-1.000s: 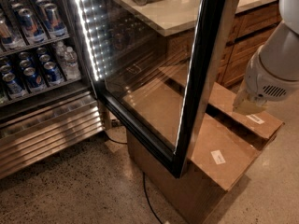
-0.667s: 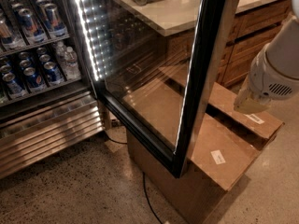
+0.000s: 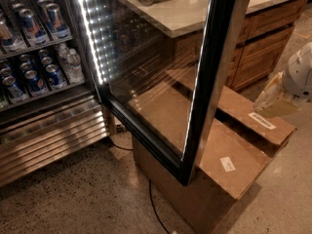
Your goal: Close right fridge door
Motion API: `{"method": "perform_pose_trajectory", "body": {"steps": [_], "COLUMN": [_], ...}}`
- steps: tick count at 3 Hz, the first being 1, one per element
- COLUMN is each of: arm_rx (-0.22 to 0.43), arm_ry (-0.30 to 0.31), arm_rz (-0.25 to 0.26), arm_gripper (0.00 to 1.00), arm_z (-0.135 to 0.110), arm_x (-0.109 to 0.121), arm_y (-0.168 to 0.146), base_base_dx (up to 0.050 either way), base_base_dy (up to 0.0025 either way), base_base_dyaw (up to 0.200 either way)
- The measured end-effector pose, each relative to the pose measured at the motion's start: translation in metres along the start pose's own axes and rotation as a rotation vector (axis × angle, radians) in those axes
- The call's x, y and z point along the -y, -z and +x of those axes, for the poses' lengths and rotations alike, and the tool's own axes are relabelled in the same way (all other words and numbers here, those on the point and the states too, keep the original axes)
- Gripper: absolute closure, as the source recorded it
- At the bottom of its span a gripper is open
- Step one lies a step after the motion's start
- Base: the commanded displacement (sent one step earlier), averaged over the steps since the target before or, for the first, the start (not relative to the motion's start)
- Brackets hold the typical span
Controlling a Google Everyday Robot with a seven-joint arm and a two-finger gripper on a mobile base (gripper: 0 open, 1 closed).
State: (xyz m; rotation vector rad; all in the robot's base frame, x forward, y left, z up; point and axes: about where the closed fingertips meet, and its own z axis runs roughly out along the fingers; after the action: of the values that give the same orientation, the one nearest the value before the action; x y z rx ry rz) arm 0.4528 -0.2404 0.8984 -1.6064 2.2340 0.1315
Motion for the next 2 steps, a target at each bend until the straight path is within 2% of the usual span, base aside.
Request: {"method": "perform_pose_trajectory", "body": {"steps": [2], "arm_rx": [-0.014], "arm_ry": [0.001], "arm_rz": [-0.002], "arm_gripper": [1.0], "arm_z": [-0.0069], "arm_x": [0.008], "arm_y": [0.005], "base_base_dx": [0.0], "base_base_dy": [0.0], "base_base_dyaw": [0.0]}}
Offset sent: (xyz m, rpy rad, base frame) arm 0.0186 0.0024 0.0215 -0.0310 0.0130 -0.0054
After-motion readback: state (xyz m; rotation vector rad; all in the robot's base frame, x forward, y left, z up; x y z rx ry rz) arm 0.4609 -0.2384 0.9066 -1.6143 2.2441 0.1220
